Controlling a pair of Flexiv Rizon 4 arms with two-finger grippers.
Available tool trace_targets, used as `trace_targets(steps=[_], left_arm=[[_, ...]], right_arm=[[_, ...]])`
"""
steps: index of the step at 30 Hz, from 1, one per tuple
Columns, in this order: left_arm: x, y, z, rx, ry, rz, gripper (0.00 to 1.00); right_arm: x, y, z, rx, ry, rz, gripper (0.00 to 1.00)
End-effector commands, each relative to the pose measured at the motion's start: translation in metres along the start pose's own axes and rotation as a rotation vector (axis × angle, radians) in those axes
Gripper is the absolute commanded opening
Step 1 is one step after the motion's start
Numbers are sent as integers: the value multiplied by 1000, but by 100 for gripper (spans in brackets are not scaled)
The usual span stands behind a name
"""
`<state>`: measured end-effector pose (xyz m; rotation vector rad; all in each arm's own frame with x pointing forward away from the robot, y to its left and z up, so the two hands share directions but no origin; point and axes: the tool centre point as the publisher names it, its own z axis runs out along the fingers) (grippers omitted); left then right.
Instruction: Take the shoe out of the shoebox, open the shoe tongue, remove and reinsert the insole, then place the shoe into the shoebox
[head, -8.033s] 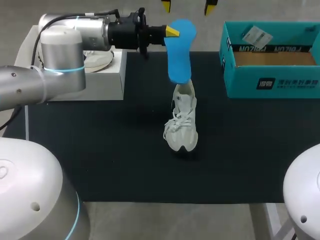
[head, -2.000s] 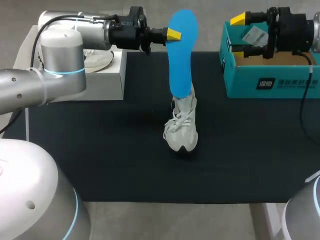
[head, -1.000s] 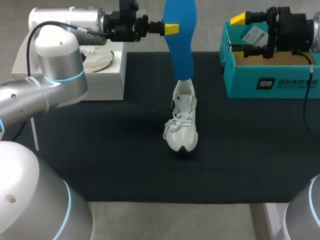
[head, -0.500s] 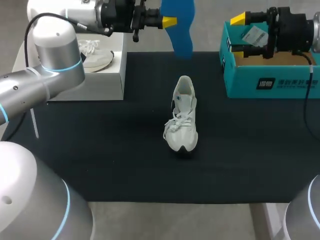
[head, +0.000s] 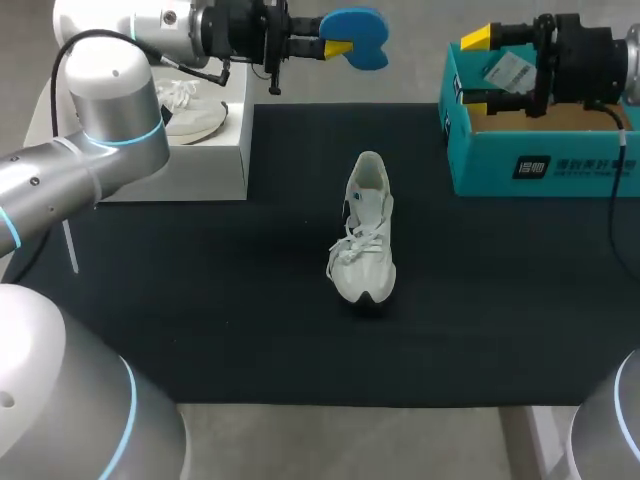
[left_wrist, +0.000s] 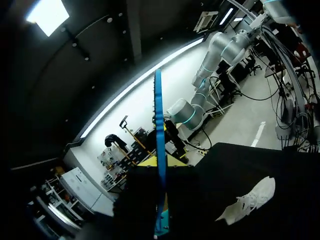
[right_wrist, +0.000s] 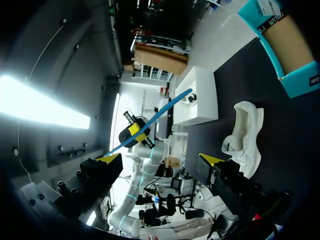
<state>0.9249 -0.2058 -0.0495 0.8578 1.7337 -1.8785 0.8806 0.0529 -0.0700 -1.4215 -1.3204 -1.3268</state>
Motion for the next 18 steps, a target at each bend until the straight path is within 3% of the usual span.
trace_targets(steps=[1,7,14,18], left_arm=[[3,9,-1,-33,32,645,0],[7,23,-1,-73,23,933,0],[3,26,4,-130,-54,1048,0],[2,24,9,-160,-84,988,0]], right_arm=[[0,0,2,-2,-2,1,100],[0,0,2,-2,-2,1,100],[0,0,2,-2,-2,1,100],[1,1,3,1,-2,0,100]])
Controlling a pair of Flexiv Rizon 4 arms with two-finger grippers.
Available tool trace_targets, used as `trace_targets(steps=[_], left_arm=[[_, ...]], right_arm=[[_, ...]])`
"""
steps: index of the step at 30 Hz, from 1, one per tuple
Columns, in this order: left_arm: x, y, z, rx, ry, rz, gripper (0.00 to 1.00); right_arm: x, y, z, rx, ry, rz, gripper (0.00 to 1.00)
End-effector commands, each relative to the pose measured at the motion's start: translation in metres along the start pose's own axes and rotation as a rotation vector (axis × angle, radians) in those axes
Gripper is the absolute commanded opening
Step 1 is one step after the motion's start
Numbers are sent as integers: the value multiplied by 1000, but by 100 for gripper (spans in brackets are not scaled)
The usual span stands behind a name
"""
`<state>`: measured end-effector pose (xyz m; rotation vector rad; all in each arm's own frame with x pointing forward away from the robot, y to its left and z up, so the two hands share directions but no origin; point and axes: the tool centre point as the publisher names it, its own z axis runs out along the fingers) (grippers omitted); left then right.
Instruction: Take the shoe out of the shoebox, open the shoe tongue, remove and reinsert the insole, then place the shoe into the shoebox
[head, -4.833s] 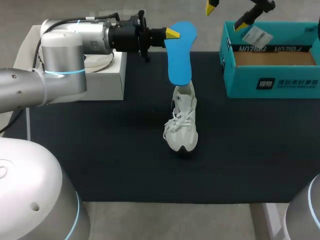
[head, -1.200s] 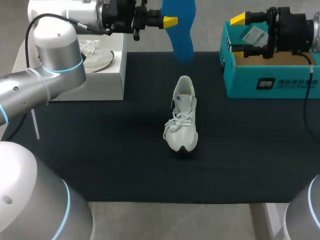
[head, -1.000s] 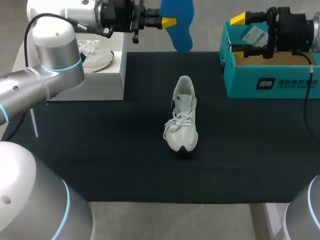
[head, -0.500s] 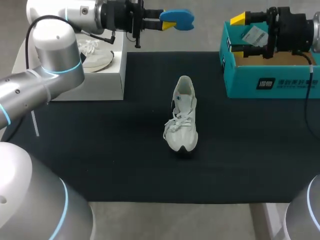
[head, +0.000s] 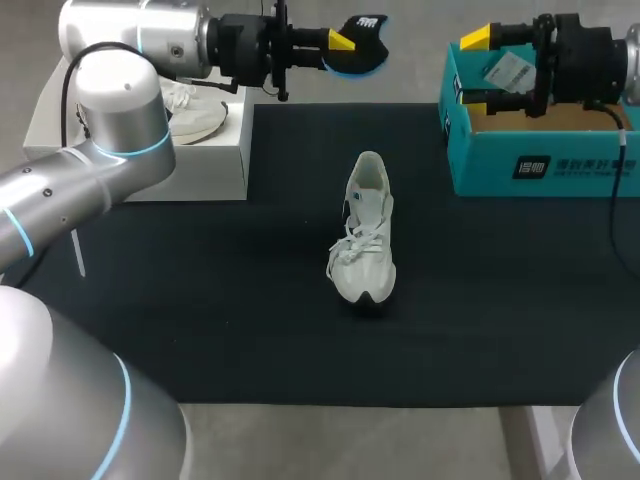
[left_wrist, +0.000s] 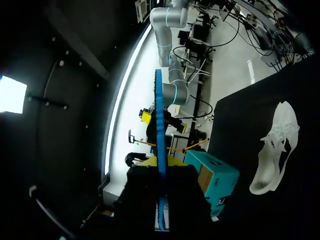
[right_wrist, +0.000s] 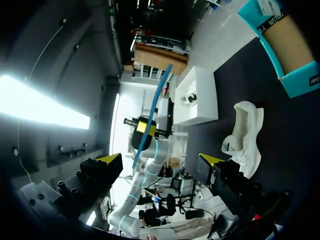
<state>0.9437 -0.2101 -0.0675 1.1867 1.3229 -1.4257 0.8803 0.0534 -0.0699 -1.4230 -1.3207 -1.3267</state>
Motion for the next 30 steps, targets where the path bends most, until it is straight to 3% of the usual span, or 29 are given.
trace_targets(steps=[1,12,21,23,24,30], left_arm=[[0,-5,9,-123,-64,383,0],[17,-14,16,-164,-62,234,0],[15,-15,28,-128,-41,222,0],[16,-14,32,-110,-34,227,0],[16,-14,35,-108,-33,229,0],[18,-11,53,-61,-28,258,0]], right_arm=[[1,2,3,2,0,0,100],[4,6,6,-8,7,-14,100],[4,5,21,37,-10,-55,99],[5,5,25,44,-5,-59,89],[6,5,28,49,-1,-62,78],[10,4,42,77,24,-71,70]])
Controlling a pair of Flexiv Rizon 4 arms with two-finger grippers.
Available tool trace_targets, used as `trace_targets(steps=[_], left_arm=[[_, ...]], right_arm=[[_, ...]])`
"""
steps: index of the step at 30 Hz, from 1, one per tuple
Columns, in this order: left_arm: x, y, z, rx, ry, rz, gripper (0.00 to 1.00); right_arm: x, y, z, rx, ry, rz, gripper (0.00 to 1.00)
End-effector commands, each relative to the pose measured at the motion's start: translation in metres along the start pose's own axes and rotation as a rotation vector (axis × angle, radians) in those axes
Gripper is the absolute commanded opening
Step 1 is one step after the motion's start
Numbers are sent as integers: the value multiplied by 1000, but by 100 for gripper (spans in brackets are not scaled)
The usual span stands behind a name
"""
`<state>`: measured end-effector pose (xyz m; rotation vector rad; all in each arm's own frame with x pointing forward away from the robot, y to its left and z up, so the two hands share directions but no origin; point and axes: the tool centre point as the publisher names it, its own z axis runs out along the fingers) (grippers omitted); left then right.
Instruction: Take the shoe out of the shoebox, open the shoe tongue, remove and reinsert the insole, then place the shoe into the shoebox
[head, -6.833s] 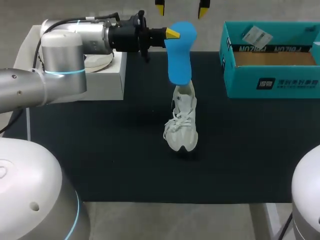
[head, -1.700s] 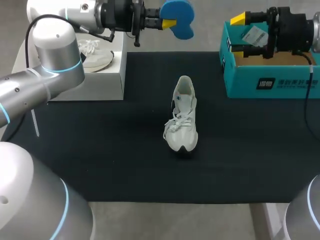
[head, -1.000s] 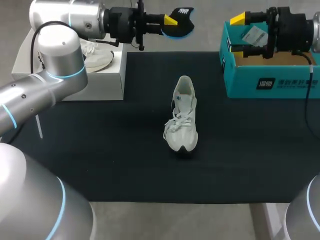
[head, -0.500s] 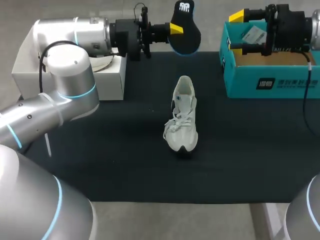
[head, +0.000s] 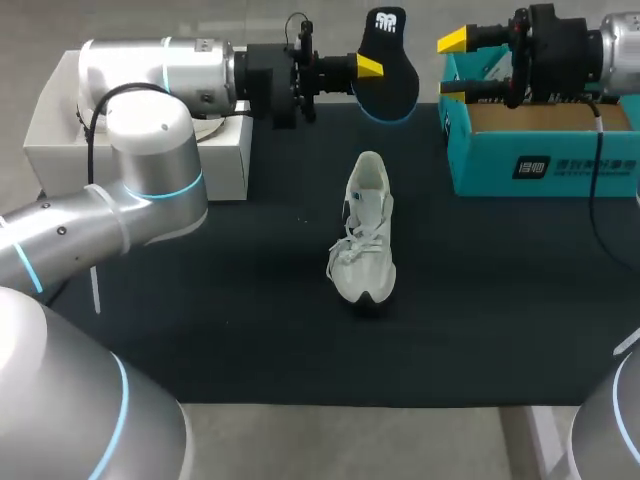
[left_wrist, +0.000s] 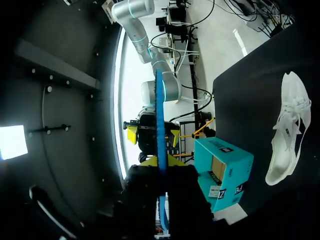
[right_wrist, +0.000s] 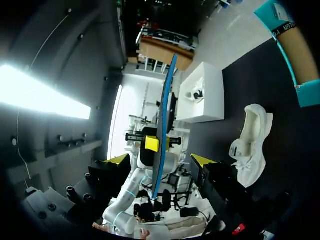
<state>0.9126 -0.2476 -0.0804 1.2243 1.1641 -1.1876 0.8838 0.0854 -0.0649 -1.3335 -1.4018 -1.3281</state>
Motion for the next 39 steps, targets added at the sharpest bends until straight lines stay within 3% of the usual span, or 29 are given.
trace_targets(steps=[1,2,4,12,17,27,33,39], left_arm=[[3,12,17,29,-9,7,0],[3,12,20,33,-10,8,0],[4,14,24,34,-12,9,0],[1,20,38,30,-29,12,0],[1,18,42,22,-41,7,0],[-2,9,36,42,-43,16,0],[-4,7,35,46,-43,18,0],[-4,4,36,57,-48,19,0]], right_arm=[[0,6,13,23,14,-3,65],[0,6,15,27,16,-3,56],[2,4,18,35,20,-3,49],[0,-2,24,51,20,13,43],[-2,-2,25,48,20,22,33],[-4,0,23,39,13,29,21],[-6,0,24,44,12,34,0],[-6,0,26,50,18,33,0]])
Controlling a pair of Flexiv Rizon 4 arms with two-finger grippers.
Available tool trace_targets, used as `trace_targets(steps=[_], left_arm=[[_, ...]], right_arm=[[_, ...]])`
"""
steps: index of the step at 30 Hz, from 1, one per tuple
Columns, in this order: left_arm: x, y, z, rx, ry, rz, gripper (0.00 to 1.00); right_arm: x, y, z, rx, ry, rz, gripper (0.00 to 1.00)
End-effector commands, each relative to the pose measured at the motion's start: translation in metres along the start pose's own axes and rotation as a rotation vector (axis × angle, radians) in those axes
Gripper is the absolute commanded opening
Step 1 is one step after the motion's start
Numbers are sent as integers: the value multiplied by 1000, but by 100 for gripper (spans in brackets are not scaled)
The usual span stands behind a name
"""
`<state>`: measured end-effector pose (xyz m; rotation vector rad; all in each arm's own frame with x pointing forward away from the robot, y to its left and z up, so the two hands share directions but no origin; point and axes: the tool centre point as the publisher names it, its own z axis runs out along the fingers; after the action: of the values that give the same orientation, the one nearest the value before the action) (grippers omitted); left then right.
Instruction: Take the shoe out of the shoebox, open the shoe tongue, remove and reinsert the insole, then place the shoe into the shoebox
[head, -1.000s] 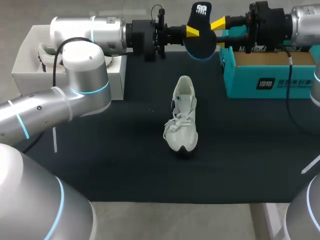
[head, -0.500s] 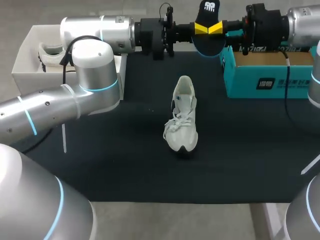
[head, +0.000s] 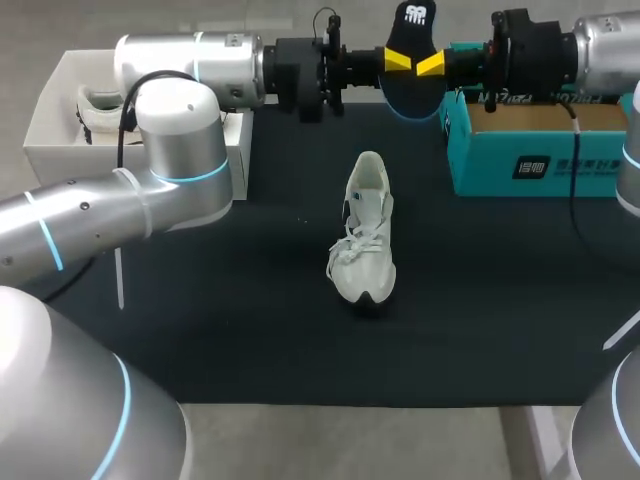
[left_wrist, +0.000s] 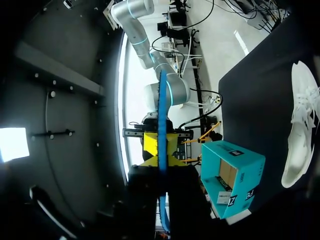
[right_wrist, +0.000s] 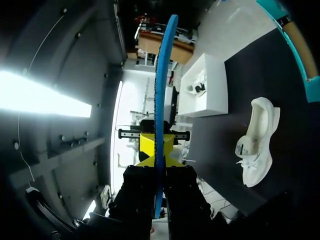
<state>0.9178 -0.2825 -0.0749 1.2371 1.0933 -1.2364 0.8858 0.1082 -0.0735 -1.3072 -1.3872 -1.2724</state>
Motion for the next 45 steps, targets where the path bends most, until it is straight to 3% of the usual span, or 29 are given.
trace_targets(steps=[1,2,10,21,28,32,37,45], left_arm=[[1,-2,1,2,1,3,41],[1,-2,0,5,6,3,100],[-9,9,-30,39,15,-20,100],[-11,10,-114,99,199,-5,100],[-9,5,-161,61,311,-78,100],[-7,4,-189,2,360,-131,100],[-2,4,-226,3,450,-101,100],[5,11,-263,-14,554,-108,100]], right_arm=[[-1,2,2,2,4,-1,0],[-1,2,2,1,5,-1,0],[2,1,-7,-31,-21,-42,0],[5,4,-23,-69,-57,-81,0],[11,9,-17,-52,-64,-128,0],[19,14,-13,-40,-65,-198,0],[31,20,-10,-21,-70,-325,0],[61,26,-14,-48,-95,-536,0]])
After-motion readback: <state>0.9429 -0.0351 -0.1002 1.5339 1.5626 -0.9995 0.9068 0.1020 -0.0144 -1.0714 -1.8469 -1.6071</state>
